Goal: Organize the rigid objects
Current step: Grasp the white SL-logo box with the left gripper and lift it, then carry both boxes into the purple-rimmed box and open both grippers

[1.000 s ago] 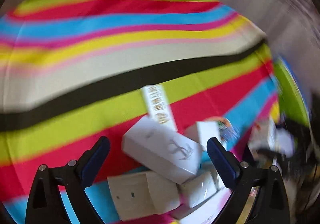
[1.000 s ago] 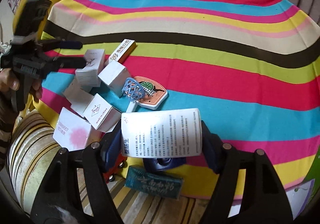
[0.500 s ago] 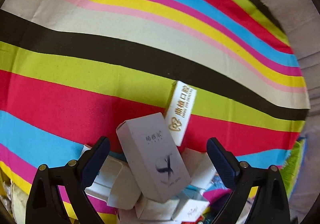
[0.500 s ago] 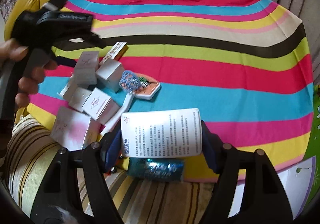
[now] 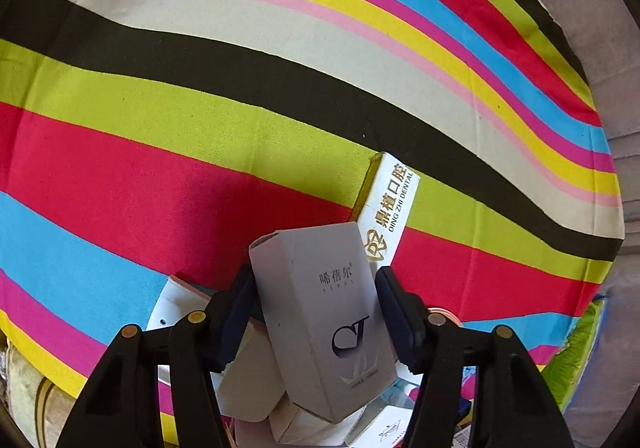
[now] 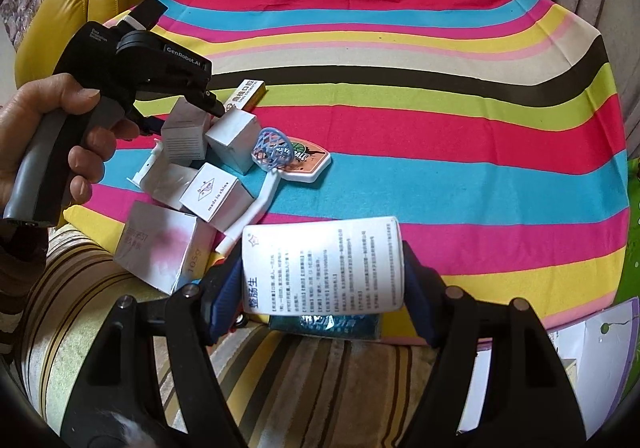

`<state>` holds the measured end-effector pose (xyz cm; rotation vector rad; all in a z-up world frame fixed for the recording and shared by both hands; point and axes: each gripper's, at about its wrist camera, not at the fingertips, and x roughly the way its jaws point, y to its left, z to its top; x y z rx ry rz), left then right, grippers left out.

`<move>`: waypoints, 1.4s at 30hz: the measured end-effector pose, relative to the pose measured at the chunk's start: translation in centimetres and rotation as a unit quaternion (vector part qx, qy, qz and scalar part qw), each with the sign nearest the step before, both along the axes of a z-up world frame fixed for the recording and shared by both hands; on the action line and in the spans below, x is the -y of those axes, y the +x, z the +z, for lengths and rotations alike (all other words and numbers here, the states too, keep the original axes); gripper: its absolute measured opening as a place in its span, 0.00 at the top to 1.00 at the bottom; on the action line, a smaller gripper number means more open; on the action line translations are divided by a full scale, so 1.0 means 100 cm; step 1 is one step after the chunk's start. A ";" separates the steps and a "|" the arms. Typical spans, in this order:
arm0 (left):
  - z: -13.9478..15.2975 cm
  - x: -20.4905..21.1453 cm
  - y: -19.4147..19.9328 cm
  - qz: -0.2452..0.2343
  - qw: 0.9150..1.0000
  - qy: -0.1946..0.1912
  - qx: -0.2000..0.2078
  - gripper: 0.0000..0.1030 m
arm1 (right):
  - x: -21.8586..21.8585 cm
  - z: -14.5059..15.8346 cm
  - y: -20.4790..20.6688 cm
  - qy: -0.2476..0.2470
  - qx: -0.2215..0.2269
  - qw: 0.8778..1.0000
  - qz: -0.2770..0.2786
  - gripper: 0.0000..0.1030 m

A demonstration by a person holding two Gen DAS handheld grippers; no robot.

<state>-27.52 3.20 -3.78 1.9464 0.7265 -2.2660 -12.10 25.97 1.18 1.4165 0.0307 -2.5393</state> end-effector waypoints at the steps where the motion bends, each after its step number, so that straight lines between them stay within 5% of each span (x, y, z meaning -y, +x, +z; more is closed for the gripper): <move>1: 0.000 0.000 0.002 0.000 1.000 0.003 -0.002 0.41 | 0.000 0.000 0.000 0.000 0.001 1.000 -0.001 0.29; 14: 0.031 0.019 0.035 0.035 0.995 0.043 -0.082 0.46 | -0.001 0.005 0.013 -0.003 -0.007 1.000 -0.014 0.29; 17: 0.043 0.024 0.047 0.042 0.992 0.059 -0.104 0.58 | -0.002 0.007 0.019 -0.005 -0.010 1.000 -0.020 0.29; 25: 0.054 0.025 0.077 0.037 0.986 0.093 -0.135 0.58 | -0.008 0.013 0.040 -0.007 -0.017 0.999 -0.034 0.29; 32: 0.062 -0.008 0.120 -0.006 0.966 0.200 -0.163 0.58 | -0.033 0.025 0.070 -0.003 -0.032 0.996 -0.079 0.29; 42: 0.046 -0.090 0.174 -0.104 0.939 0.301 -0.131 0.58 | -0.094 0.032 0.115 0.026 -0.034 0.985 -0.165 0.29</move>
